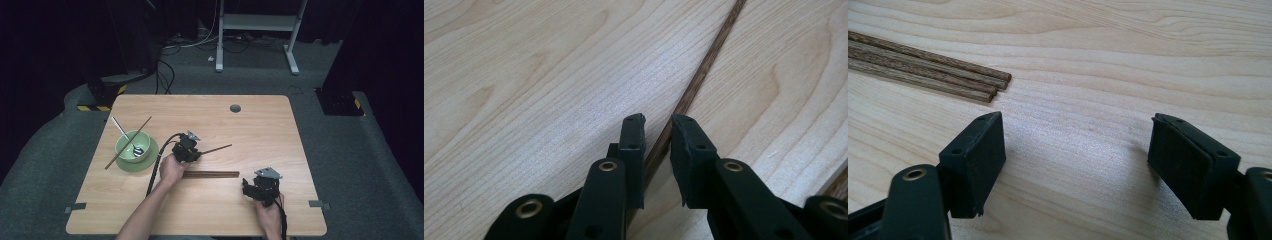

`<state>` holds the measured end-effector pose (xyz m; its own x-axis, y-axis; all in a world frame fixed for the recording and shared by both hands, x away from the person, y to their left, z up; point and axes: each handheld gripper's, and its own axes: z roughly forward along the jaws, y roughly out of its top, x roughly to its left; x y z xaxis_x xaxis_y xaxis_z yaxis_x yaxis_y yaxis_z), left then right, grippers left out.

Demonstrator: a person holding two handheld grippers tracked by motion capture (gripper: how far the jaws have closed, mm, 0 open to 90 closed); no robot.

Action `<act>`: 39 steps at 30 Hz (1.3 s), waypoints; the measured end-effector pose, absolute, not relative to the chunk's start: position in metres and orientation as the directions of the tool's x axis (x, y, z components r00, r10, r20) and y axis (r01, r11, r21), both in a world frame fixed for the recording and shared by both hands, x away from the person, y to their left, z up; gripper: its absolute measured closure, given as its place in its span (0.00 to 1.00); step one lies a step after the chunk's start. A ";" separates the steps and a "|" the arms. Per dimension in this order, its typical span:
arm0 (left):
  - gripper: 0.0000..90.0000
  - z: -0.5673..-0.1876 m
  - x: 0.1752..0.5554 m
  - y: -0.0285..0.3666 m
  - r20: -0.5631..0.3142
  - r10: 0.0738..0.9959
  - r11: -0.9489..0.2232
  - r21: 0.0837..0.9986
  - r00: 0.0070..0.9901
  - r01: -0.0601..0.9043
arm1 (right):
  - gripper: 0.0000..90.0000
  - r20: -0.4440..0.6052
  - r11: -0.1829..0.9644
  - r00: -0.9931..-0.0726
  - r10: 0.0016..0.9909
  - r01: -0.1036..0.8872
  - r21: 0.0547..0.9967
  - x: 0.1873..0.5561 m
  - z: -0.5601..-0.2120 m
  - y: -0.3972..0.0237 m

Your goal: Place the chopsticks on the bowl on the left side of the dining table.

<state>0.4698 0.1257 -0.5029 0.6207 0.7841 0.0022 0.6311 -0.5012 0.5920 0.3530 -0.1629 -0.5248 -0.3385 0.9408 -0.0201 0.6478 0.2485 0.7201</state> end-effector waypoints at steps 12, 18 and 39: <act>0.87 -0.503 0.475 0.129 0.002 0.787 -0.499 0.589 0.616 0.636 | 0.25 -0.020 0.249 -0.339 0.941 0.648 0.720 0.353 -0.525 -0.163; 0.89 -0.504 0.478 0.134 0.005 0.794 -0.489 0.598 0.608 0.635 | 0.25 -0.020 0.249 -0.339 0.941 0.647 0.720 0.353 -0.525 -0.163; 0.92 -0.504 0.483 0.141 0.011 0.793 -0.494 0.597 0.609 0.632 | 0.25 -0.022 0.252 -0.343 0.939 0.646 0.720 0.353 -0.525 -0.163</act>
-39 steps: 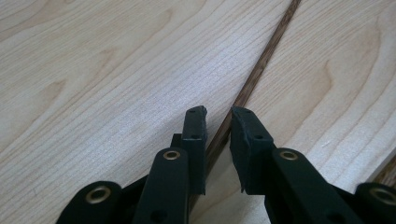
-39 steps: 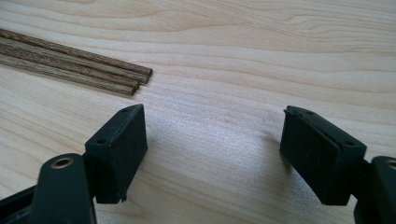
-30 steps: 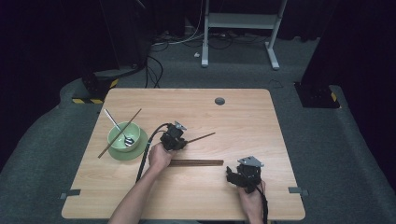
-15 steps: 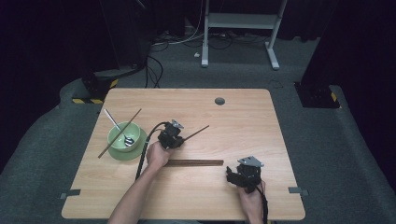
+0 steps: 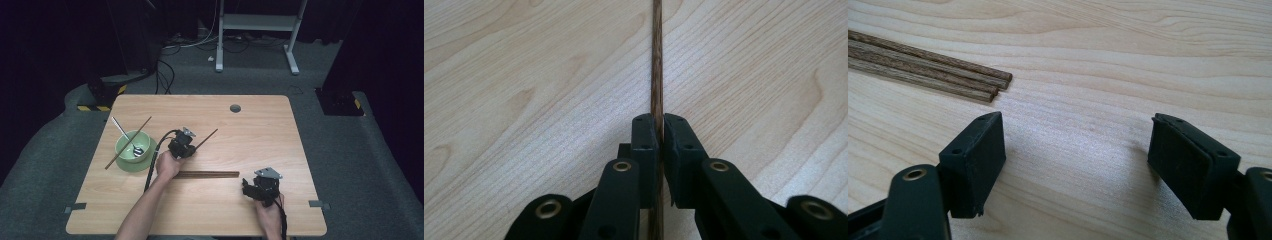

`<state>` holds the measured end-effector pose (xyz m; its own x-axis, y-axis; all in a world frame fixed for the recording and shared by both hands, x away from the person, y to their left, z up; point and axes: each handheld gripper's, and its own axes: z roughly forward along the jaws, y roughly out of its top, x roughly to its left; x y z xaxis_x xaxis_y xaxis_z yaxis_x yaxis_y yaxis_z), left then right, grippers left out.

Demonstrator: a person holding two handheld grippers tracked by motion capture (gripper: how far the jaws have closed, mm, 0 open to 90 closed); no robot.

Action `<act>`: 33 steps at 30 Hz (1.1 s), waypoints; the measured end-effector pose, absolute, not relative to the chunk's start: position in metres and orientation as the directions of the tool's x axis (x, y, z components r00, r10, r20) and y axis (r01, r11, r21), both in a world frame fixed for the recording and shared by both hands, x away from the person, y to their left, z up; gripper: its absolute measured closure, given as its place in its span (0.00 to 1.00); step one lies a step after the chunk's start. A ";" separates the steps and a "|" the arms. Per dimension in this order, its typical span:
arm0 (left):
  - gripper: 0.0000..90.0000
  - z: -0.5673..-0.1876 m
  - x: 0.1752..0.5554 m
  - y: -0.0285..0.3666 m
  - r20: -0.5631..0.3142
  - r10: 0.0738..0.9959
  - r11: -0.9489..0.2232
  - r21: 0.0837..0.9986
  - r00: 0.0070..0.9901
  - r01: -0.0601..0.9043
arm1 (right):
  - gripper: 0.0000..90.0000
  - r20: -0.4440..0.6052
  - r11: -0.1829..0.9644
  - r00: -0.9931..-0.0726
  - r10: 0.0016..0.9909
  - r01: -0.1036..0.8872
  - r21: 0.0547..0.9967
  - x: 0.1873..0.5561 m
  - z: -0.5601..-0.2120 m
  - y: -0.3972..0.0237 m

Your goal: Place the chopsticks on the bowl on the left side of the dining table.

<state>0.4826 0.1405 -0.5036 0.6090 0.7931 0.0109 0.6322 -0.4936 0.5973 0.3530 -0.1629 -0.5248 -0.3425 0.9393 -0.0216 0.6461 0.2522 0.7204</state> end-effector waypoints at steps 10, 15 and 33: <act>0.93 -0.505 0.483 0.142 0.012 0.791 -0.492 0.608 0.612 0.623 | 0.25 -0.022 0.252 -0.343 0.939 0.646 0.720 0.353 -0.525 -0.163; 0.93 -0.505 0.483 0.144 -0.002 0.791 -0.485 0.608 0.612 0.628 | 0.25 -0.021 0.251 -0.341 0.940 0.647 0.720 0.353 -0.525 -0.163; 0.93 -0.501 0.481 0.145 -0.005 0.779 -0.497 0.606 0.627 0.621 | 0.25 -0.020 0.250 -0.341 0.940 0.647 0.720 0.353 -0.525 -0.163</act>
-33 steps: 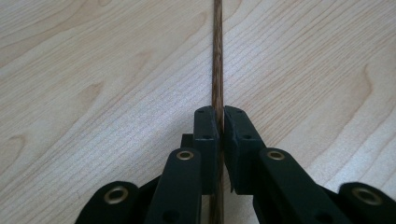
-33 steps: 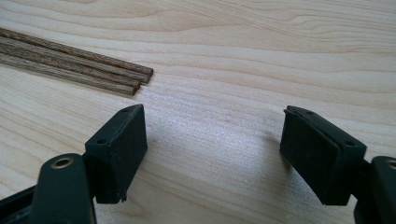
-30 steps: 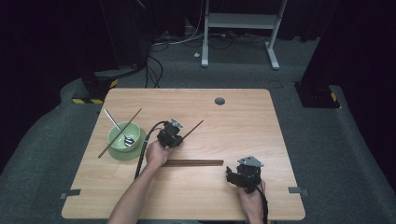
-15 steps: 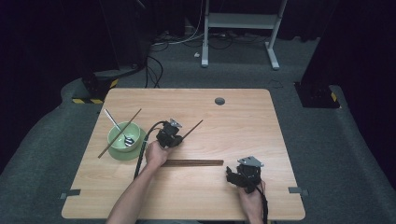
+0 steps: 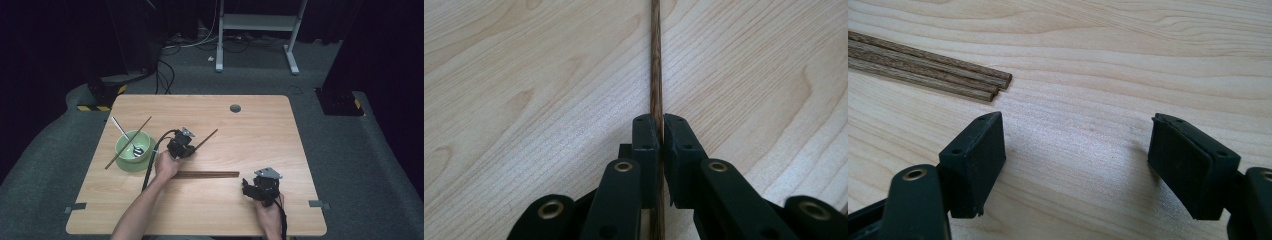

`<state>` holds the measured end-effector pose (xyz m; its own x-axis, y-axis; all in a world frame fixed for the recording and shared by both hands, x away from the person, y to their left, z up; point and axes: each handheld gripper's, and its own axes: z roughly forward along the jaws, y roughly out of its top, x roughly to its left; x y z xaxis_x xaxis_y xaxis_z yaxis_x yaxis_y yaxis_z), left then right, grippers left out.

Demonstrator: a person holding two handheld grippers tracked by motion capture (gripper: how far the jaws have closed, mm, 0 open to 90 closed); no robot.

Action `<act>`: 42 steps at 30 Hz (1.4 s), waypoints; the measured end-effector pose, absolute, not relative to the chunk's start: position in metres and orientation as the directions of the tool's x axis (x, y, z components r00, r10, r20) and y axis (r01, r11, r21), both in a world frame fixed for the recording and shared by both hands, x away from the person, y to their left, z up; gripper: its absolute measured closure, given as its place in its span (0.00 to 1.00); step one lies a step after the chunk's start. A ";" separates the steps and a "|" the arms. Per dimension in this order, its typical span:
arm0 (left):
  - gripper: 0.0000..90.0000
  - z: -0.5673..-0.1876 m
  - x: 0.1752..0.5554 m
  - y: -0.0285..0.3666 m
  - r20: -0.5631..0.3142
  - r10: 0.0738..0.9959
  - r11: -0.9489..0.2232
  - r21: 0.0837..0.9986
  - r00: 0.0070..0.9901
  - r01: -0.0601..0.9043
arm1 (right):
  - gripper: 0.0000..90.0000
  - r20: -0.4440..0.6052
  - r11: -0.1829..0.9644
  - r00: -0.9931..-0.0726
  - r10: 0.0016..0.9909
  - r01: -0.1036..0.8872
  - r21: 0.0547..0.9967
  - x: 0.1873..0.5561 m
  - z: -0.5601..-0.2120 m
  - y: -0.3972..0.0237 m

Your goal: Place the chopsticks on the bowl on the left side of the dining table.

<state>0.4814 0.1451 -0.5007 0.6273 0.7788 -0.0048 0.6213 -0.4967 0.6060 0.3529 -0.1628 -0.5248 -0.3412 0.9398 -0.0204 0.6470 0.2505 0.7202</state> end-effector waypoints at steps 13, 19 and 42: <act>0.93 -0.489 0.474 0.143 -0.013 0.762 -0.500 0.624 0.648 0.601 | 0.25 -0.021 0.250 -0.340 0.940 0.647 0.720 0.353 -0.525 -0.163; 0.93 -0.484 0.469 0.143 -0.023 0.754 -0.494 0.638 0.656 0.590 | 0.24 -0.021 0.250 -0.340 0.940 0.647 0.720 0.353 -0.525 -0.163; 0.93 -0.474 0.459 0.145 -0.048 0.739 -0.487 0.652 0.672 0.581 | 0.25 -0.021 0.250 -0.340 0.940 0.647 0.720 0.353 -0.525 -0.163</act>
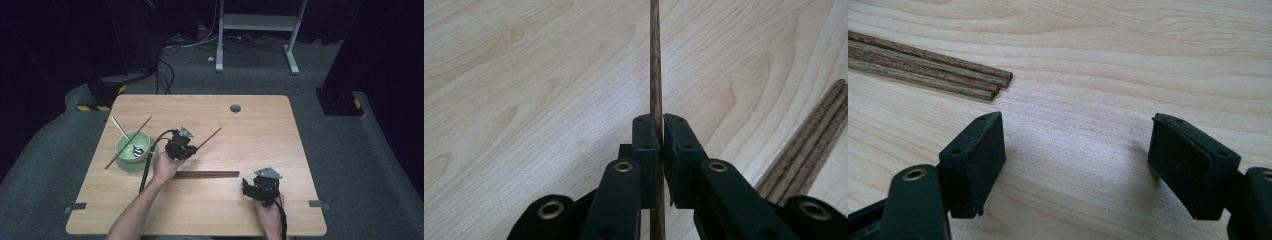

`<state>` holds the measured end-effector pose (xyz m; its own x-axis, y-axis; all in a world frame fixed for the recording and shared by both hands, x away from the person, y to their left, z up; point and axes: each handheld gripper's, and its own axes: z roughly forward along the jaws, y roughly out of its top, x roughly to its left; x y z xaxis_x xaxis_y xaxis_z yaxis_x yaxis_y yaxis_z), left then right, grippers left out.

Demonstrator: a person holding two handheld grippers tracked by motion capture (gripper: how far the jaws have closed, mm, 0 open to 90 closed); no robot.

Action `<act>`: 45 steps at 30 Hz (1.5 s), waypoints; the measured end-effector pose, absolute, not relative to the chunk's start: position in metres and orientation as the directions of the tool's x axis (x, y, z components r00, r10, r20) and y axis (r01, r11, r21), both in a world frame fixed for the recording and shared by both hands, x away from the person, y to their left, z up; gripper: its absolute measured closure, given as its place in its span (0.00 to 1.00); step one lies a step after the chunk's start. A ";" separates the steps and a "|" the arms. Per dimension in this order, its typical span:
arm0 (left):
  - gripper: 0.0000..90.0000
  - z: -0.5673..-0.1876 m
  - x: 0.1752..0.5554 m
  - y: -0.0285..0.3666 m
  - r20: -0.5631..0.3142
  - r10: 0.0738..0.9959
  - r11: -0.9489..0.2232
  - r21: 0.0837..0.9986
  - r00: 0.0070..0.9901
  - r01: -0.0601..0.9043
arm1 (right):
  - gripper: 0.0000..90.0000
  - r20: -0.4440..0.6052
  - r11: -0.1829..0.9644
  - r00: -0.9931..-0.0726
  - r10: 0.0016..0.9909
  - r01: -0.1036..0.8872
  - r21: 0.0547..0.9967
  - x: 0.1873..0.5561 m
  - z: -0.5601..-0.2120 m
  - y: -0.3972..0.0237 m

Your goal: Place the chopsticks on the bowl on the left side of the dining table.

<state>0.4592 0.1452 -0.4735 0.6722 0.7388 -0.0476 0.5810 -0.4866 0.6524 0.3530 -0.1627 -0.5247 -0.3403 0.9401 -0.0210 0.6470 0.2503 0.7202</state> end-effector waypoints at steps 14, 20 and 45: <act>0.93 -0.464 0.453 0.148 -0.046 0.727 -0.484 0.673 0.685 0.559 | 0.25 -0.021 0.250 -0.340 0.940 0.647 0.720 0.353 -0.525 -0.163; 0.93 -0.461 0.450 0.153 -0.056 0.728 -0.474 0.678 0.683 0.562 | 0.24 -0.020 0.249 -0.339 0.940 0.648 0.720 0.353 -0.525 -0.163; 0.93 -0.448 0.442 0.171 -0.047 0.734 -0.462 0.696 0.677 0.550 | 0.25 -0.021 0.250 -0.340 0.940 0.647 0.720 0.353 -0.525 -0.163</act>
